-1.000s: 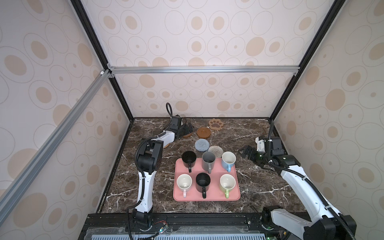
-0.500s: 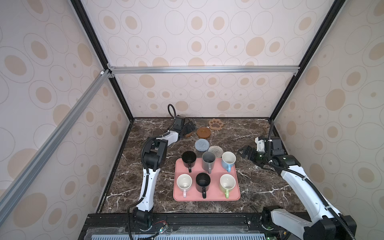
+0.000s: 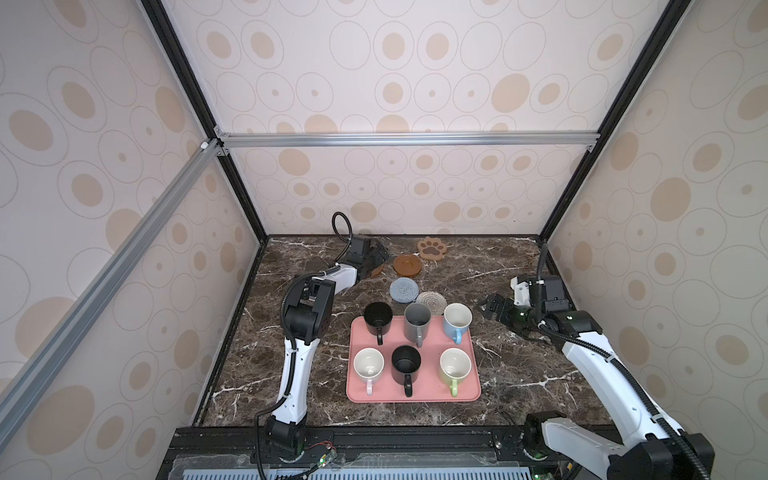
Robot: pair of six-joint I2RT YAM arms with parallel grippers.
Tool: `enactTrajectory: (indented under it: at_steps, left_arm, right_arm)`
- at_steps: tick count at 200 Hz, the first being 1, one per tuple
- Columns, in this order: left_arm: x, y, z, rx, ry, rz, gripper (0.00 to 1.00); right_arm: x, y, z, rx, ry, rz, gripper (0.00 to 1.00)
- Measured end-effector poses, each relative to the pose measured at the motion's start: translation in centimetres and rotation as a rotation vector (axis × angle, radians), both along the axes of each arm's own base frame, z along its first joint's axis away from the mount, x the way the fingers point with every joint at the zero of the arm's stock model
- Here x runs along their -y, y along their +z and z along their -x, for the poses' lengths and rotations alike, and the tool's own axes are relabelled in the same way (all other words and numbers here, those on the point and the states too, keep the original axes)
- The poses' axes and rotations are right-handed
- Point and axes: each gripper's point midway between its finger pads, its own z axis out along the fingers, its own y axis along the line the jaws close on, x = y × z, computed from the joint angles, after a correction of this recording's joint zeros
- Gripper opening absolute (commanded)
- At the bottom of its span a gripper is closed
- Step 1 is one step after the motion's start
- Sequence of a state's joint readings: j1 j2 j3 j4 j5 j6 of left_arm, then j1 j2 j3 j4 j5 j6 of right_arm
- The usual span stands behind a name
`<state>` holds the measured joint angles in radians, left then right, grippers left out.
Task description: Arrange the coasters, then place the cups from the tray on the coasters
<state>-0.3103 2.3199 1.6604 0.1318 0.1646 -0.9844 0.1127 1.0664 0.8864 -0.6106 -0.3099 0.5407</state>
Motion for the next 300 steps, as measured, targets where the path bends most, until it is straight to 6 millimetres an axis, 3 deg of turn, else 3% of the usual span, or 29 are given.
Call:
enactTrajectory:
  at_steps: [70,162,300]
  left_arm:
    - [-1.1,-0.3,4.0,-0.045,0.004,-0.018,1.0]
    - [-1.6,-0.4,6.9,-0.053,-0.003,-0.017,1.0]
    - [-2.0,-0.5,7.7,-0.06,-0.018,-0.048,1.0]
  right_arm:
    - [0.3,-0.2,0.1,-0.007,-0.006,0.02,1.0]
    - [0.3,-0.2,0.1,-0.007,-0.006,0.02,1.0]
    - [0.3,-0.3,0.1,-0.008,-0.008,0.019,1.0]
